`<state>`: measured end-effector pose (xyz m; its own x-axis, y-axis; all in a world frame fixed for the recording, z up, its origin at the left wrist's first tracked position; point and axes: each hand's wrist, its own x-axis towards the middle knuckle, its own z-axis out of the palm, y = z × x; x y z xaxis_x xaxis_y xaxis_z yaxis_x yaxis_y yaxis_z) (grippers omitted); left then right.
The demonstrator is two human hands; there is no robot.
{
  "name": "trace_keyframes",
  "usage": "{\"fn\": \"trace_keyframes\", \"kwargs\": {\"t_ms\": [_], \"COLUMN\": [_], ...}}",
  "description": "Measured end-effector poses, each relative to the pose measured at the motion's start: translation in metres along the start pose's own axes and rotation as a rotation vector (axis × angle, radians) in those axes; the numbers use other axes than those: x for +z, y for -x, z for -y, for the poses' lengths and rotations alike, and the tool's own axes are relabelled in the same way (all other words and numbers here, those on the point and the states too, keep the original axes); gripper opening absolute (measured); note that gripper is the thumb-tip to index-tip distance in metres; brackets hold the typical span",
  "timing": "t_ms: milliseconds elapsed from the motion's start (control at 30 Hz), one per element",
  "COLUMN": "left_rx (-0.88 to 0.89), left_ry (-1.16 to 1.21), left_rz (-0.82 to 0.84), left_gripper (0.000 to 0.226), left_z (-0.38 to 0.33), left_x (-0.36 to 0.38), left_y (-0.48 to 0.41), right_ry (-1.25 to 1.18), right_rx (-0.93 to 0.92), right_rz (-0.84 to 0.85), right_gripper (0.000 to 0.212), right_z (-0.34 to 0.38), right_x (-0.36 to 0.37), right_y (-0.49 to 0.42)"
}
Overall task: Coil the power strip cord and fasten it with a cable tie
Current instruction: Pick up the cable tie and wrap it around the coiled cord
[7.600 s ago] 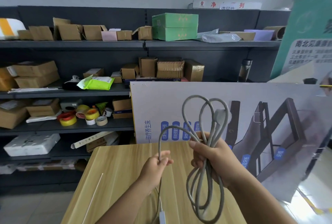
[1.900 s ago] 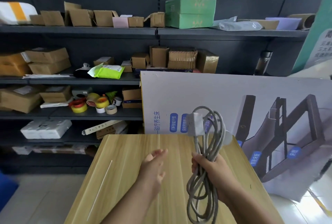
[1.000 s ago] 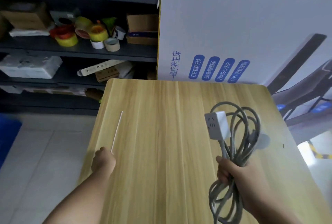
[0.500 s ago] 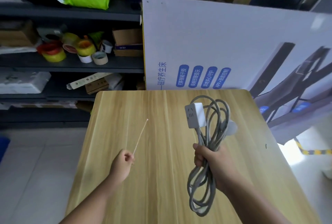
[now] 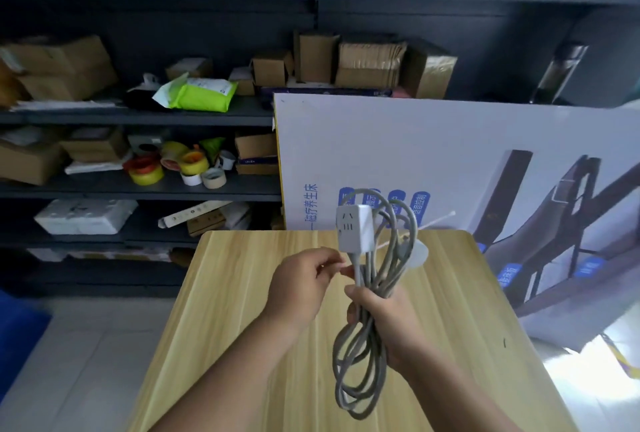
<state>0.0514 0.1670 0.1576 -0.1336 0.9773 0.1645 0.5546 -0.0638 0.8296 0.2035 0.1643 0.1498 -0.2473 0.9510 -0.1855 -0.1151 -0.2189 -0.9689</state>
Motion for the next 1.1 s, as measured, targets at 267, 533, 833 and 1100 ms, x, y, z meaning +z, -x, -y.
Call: {"fn": "trace_keyframes", "kwargs": {"t_ms": [267, 533, 833, 1100], "left_rx": [0.133, 0.084, -0.236, -0.489], "left_ry": [-0.21, 0.344, 0.687, 0.855], "left_rz": [-0.12, -0.025, 0.412, 0.237], "left_gripper": [0.027, 0.037, 0.015, 0.01], "left_z": [-0.053, -0.076, -0.114, -0.124], "left_x": [0.0, 0.029, 0.027, 0.039], "left_y": [0.0, 0.066, 0.064, 0.079], "right_ry": [-0.033, -0.09, 0.142, 0.589], "right_rx": [-0.1, -0.211, -0.28, -0.381], "right_rz": [0.021, -0.025, -0.021, -0.161], "right_gripper": [0.016, 0.016, 0.012, 0.015], "right_z": [0.036, 0.053, 0.051, 0.053], "right_x": [-0.018, -0.033, -0.025, -0.022], "right_y": [0.022, 0.041, 0.061, 0.079]}}
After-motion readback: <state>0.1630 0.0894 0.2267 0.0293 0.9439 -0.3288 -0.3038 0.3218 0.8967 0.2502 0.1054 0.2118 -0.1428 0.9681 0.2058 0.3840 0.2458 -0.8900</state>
